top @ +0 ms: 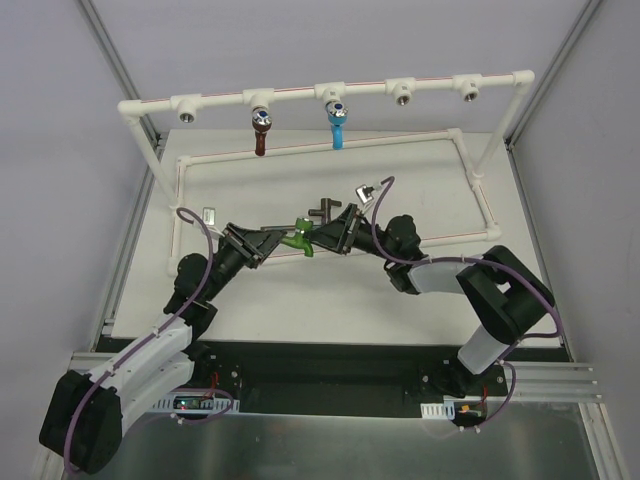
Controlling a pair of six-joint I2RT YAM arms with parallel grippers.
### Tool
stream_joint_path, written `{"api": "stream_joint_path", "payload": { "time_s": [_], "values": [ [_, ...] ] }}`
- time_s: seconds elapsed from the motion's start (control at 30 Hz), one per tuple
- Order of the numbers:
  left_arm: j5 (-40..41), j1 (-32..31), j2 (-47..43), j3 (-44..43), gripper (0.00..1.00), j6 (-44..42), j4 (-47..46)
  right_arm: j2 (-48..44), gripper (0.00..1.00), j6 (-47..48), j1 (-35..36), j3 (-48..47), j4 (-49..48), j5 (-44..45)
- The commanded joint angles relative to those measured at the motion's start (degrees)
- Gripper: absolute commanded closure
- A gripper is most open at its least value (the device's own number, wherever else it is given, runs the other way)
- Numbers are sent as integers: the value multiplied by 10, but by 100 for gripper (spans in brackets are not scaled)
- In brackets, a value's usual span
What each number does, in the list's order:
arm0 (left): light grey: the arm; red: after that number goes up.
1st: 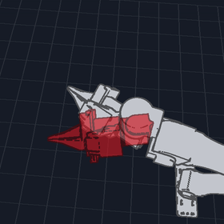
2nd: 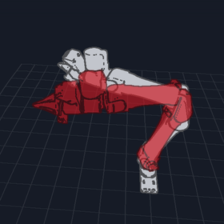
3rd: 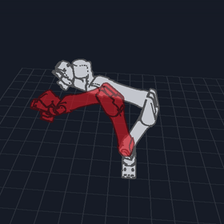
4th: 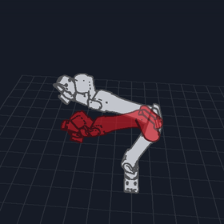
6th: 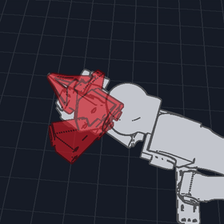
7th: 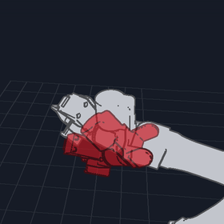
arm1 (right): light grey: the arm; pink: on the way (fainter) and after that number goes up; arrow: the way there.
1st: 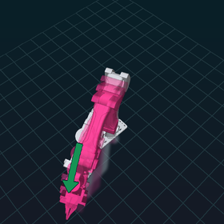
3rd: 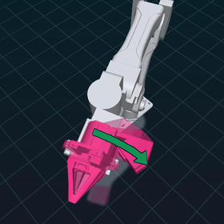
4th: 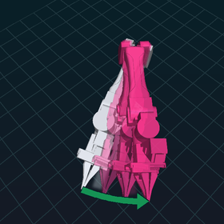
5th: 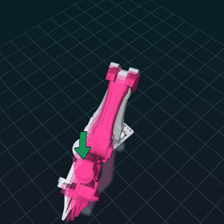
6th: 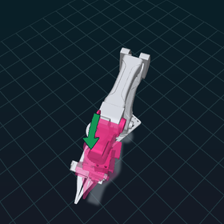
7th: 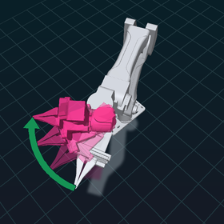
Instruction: Install the water faucets
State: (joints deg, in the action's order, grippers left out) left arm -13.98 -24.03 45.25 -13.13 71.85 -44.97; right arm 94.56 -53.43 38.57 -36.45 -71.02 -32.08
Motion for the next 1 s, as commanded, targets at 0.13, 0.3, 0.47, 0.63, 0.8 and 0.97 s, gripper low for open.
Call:
{"api": "stream_joint_path", "payload": {
  "time_s": [0.13, 0.3, 0.47, 0.63, 0.8, 0.97],
  "values": [
    [20, -5, 8, -30, 100, 10, -61, -19, 3, -4, 12, -46, -168, -13],
    [28, -13, 26, -50, 100, 4, -78, -9, 8, -5, 18, -70, -168, -8],
    [45, -21, 33, -59, 100, 2, -93, 0, 18, -6, 26, -80, -168, 0],
    [63, -31, 33, -59, 100, 4, -100, 4, 28, -4, 30, -84, -168, 3],
    [66, -40, 39, -61, 100, 0, -104, 6, 37, -2, 35, -87, -168, 7],
    [78, -50, 38, -60, 100, -4, -105, 9, 47, -4, 40, -92, -167, 7]
  ]
}}
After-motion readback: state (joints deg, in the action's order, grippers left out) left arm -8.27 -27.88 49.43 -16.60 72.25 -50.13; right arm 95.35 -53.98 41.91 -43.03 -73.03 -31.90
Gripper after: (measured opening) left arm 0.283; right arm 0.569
